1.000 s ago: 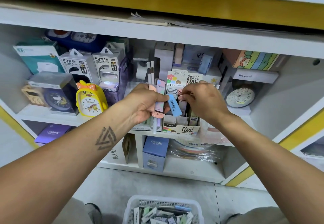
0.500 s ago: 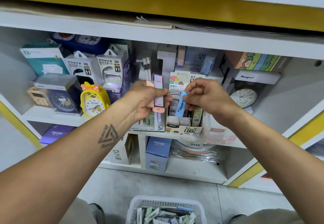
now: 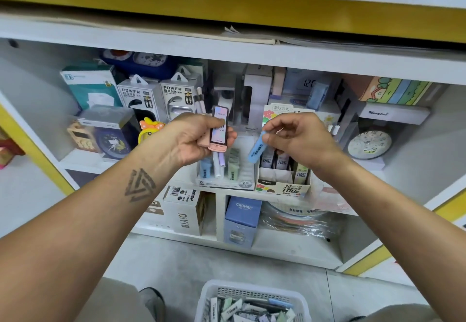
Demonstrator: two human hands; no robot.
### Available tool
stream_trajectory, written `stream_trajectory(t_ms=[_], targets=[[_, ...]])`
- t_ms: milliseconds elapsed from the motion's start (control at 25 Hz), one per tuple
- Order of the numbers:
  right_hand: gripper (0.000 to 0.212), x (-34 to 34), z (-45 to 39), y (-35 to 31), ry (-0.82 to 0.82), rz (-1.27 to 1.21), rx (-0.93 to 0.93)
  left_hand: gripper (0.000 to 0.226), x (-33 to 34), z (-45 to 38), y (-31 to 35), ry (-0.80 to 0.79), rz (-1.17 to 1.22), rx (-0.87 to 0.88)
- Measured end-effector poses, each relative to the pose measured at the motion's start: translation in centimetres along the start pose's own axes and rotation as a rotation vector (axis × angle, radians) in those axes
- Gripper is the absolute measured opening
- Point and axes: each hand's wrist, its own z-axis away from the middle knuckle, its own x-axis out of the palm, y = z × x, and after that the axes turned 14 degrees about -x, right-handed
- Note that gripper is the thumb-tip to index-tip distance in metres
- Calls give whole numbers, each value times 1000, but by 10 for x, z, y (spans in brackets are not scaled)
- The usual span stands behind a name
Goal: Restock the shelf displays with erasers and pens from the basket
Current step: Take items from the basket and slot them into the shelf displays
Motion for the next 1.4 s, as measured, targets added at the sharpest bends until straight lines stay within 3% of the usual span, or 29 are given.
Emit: stream_trajectory(t_ms=[200,440,600,1000,1120,1240,1320,1400], targets=[[6,21,-12,1,44,-81,1,9,-19,5,6,83,-34,27],[12,54,-30,11,112,218,-199,8,-47,8,10,140,-40,24],[12,81,-39,20,21,441,-277,13,-61,10,12,159,-77,4],[8,112,-46,21,-204,681,-321,12,-64,13,11,161,-113,-28],[17,115,-48,19,-295,717,-319,10,-65,13,11,155,-112,-27],[41,116,-50,19,-443,815,-266,11,-66,13,11,147,-111,-22],[46,115,-49,17,-451,758,-237,11,-64,13,10,119,-113,-28],[37,109,-48,13,-297,440,-99,10,-59,12,9,66,-117,-36]])
